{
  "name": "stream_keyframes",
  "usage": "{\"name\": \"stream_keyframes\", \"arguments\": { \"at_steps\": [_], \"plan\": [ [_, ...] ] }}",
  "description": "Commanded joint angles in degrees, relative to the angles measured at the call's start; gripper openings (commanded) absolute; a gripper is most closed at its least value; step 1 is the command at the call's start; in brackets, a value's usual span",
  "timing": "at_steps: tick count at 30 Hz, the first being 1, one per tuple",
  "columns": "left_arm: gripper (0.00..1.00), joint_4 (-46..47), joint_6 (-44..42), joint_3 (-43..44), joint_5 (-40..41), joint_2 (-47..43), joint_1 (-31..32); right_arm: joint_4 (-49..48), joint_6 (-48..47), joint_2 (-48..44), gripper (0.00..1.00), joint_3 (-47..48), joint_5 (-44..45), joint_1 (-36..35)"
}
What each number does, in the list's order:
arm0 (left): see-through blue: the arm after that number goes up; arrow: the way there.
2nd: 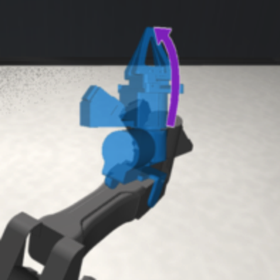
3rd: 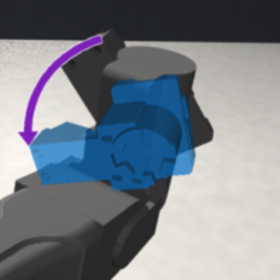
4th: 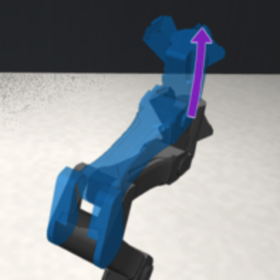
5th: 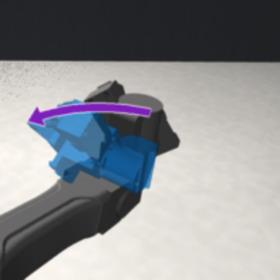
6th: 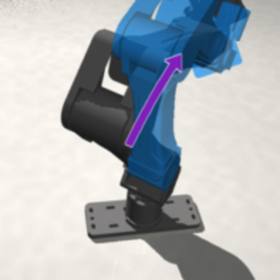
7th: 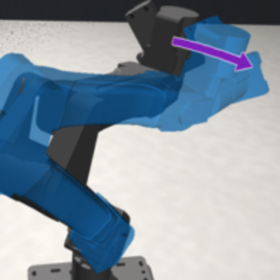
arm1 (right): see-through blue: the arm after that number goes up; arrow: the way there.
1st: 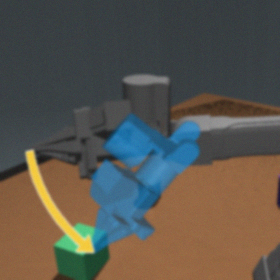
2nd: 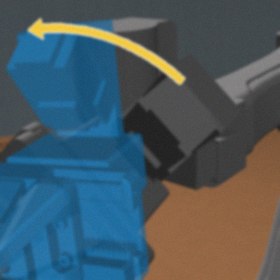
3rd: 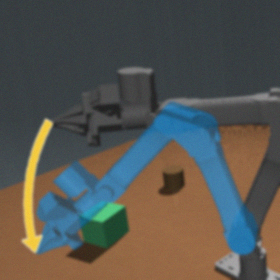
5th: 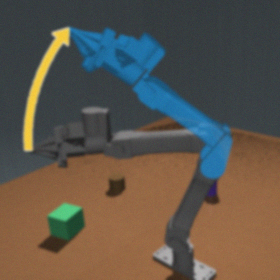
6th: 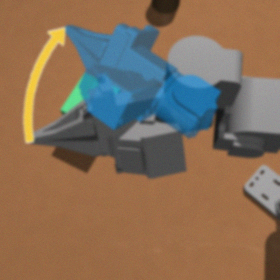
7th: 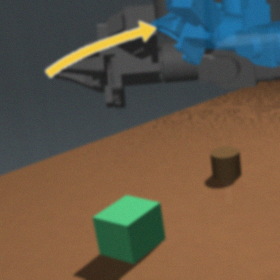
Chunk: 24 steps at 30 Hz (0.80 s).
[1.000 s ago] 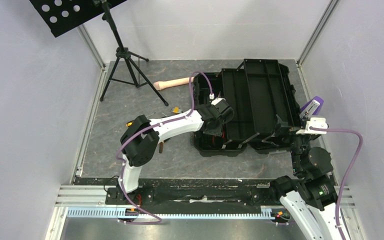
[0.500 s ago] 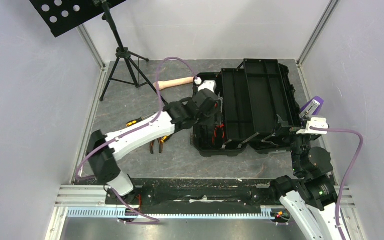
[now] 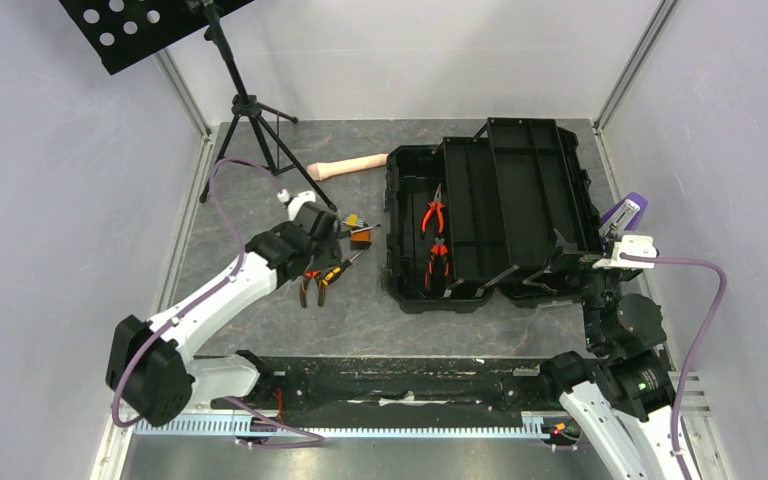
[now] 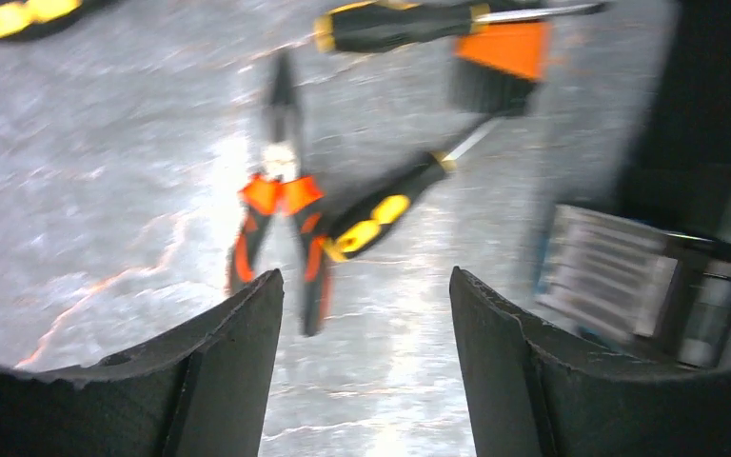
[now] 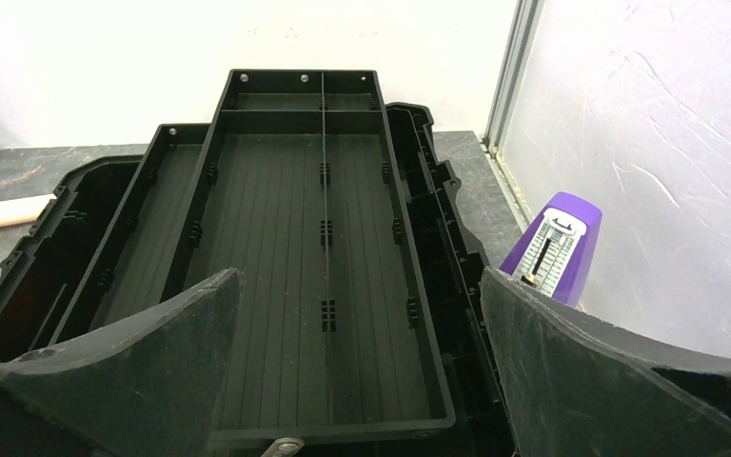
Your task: Pack the tool kit
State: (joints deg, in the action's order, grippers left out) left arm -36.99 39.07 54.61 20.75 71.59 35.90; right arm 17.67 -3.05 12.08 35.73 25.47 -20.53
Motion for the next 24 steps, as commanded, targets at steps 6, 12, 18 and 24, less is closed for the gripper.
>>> {"name": "stream_keyframes", "arguments": {
  "at_steps": [6, 12, 18, 24],
  "plan": [
    [0.67, 2.2, 0.9, -11.9, 3.0, -4.3, -10.3, -2.6, 0.0, 0.7, 0.98, -0.2, -0.2, -0.4],
    [0.6, 10.1, 3.9, -16.2, -3.2, 2.2, -14.6, -2.7, -0.1, 0.6, 0.98, -0.2, -0.1, -0.4],
    [0.51, 13.4, 5.0, -18.6, -4.2, 6.1, -14.9, -2.4, -0.8, 0.4, 0.98, 0.0, 0.9, -0.4],
    [0.32, 13.0, 6.0, -20.2, -2.5, 5.4, -14.9, -2.8, -0.3, 0.9, 0.98, -0.7, 0.2, -0.4]
  ]
}}
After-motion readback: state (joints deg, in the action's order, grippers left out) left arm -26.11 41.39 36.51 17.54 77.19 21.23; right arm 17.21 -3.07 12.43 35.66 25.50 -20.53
